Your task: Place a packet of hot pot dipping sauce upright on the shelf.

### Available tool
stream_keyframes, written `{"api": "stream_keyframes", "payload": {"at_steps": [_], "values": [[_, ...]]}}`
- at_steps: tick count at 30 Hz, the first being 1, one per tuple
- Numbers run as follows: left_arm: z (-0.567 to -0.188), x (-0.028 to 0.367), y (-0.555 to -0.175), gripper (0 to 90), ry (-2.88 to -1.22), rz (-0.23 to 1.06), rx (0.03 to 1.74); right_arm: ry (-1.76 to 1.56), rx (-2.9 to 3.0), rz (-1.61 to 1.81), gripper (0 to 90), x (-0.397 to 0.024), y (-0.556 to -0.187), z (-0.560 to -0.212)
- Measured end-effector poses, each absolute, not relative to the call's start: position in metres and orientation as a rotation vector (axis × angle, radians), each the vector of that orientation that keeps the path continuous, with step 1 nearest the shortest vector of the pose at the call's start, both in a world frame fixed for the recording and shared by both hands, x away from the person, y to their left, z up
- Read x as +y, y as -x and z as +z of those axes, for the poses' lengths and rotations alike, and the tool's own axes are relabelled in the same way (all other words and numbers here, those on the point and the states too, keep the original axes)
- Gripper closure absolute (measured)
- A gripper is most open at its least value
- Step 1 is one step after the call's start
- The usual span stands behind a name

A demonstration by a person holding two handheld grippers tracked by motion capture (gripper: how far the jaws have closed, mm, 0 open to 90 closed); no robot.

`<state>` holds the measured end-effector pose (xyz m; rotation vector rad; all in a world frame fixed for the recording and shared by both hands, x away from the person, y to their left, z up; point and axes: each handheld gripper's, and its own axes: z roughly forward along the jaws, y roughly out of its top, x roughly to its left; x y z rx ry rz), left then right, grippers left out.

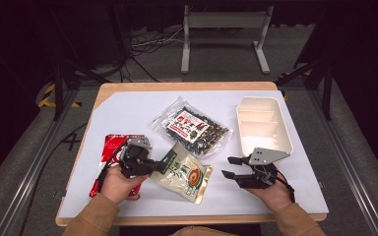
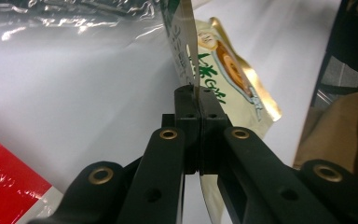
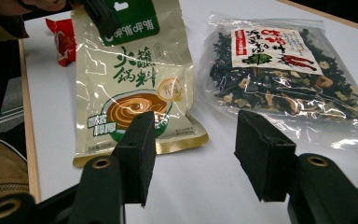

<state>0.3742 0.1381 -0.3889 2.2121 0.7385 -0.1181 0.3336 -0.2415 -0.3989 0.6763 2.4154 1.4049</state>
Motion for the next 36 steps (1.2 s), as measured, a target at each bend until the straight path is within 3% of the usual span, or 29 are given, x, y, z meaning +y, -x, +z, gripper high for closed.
{"api": "stream_keyframes", "payload": {"at_steps": [14,23,36], "values": [[-0.349,0.141,-0.355,89.6,-2.196,-0.048,0.623,-0.671,2.395,1.417,47.6,-0.244,-0.333,-0.395],[-0.333,0.136,-0.341,89.9,-2.198,0.014,0.547,-0.614,2.399,1.401,53.0,-0.242,-0.33,-0.388],[-0.312,0.119,-0.33,89.9,-2.243,0.096,0.442,-0.481,2.39,1.499,52.3,-0.226,-0.322,-0.361]]}}
